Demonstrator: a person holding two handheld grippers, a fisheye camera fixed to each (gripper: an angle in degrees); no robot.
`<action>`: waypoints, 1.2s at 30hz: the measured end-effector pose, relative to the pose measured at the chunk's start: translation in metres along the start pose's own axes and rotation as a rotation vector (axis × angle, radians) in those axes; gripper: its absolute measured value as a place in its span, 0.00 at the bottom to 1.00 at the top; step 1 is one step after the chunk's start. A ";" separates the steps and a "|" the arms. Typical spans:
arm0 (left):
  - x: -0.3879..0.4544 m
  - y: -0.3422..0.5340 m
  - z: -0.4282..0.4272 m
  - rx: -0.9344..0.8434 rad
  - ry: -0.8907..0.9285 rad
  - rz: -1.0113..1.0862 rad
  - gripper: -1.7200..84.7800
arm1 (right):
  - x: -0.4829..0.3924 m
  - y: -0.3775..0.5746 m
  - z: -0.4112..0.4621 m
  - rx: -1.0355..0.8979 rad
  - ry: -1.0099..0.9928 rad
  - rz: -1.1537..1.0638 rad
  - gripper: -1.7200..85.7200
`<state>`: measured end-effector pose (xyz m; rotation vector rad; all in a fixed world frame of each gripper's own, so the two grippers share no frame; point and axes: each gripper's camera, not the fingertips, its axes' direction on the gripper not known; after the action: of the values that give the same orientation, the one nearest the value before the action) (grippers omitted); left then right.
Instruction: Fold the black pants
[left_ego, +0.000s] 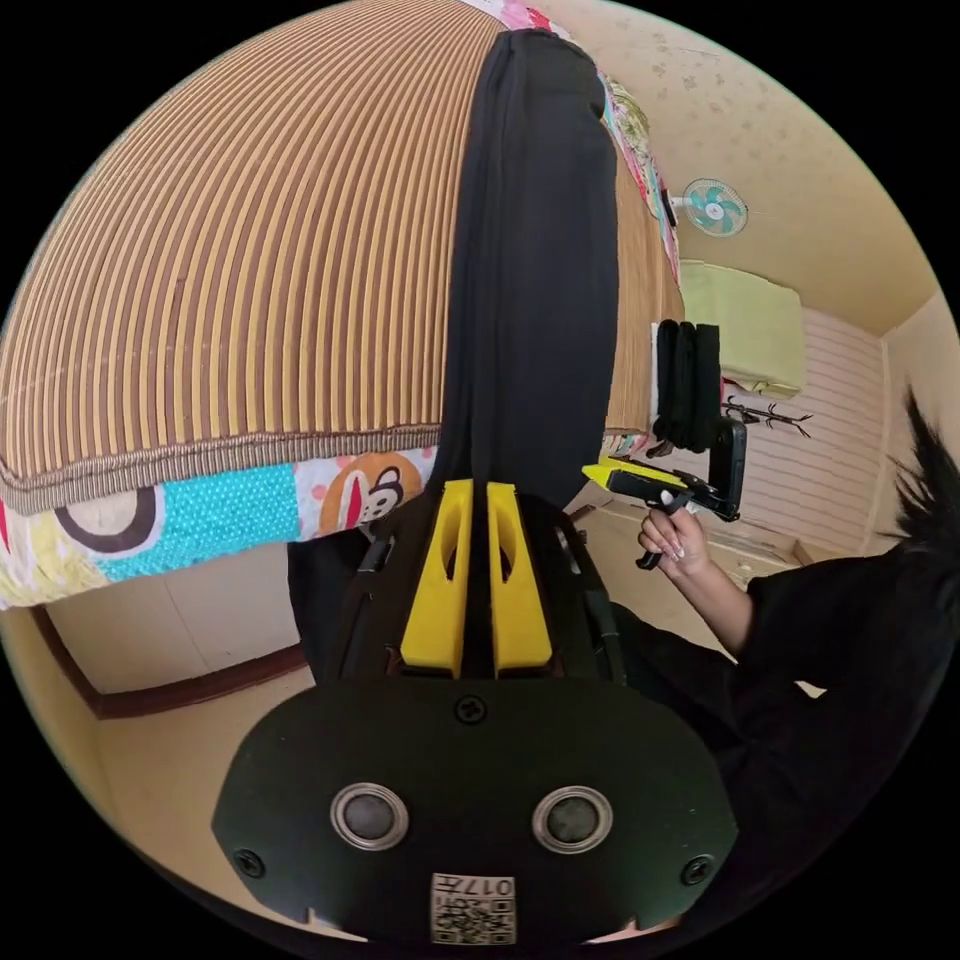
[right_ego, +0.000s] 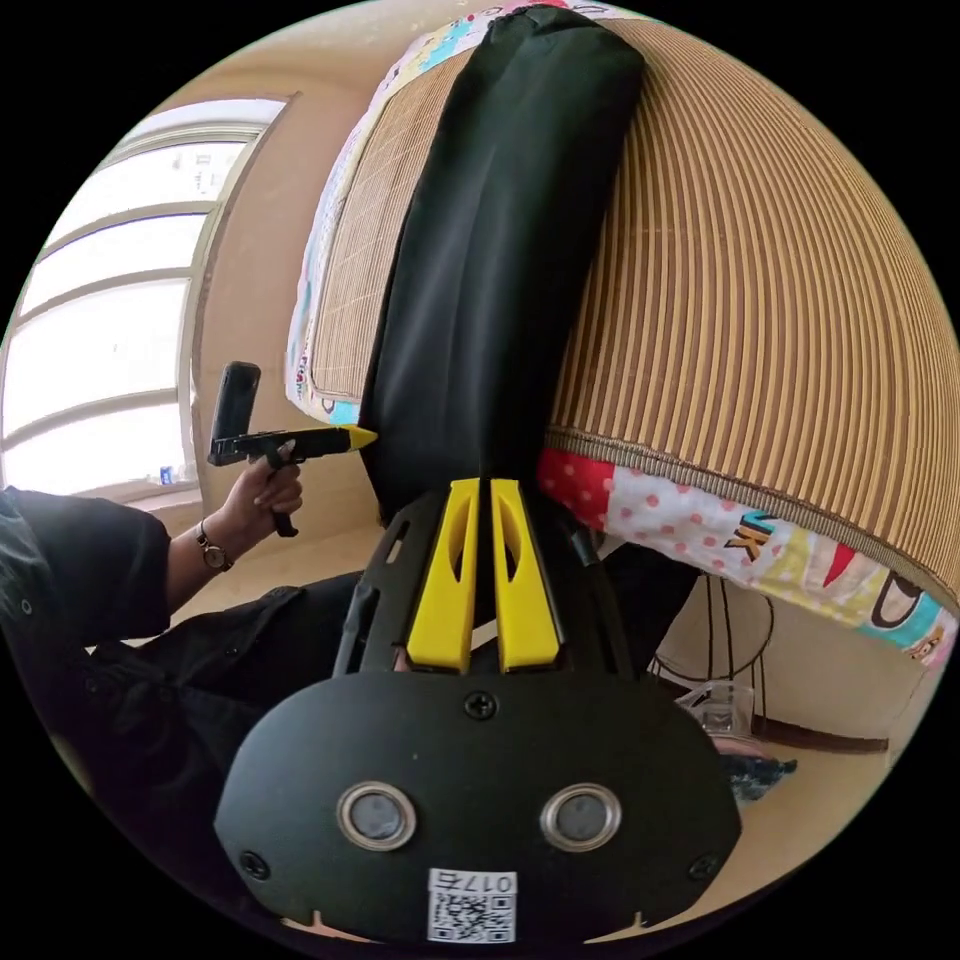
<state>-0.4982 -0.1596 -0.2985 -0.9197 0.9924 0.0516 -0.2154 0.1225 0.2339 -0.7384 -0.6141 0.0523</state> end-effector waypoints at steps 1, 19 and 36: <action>0.001 0.000 -0.003 0.015 0.000 0.002 0.07 | 0.003 -0.002 -0.009 0.038 -0.006 -0.005 0.08; 0.010 -0.165 -0.027 0.027 0.148 0.047 0.09 | 0.149 -0.125 -0.037 0.102 -0.599 0.100 0.08; 0.302 0.052 -0.253 0.405 0.595 0.915 0.08 | -0.117 0.054 -0.350 0.527 -0.719 -0.644 0.03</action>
<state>-0.5223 -0.4064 -0.6086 -0.0340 1.8386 0.3469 -0.1133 -0.0815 -0.0605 0.0392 -1.4349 -0.1190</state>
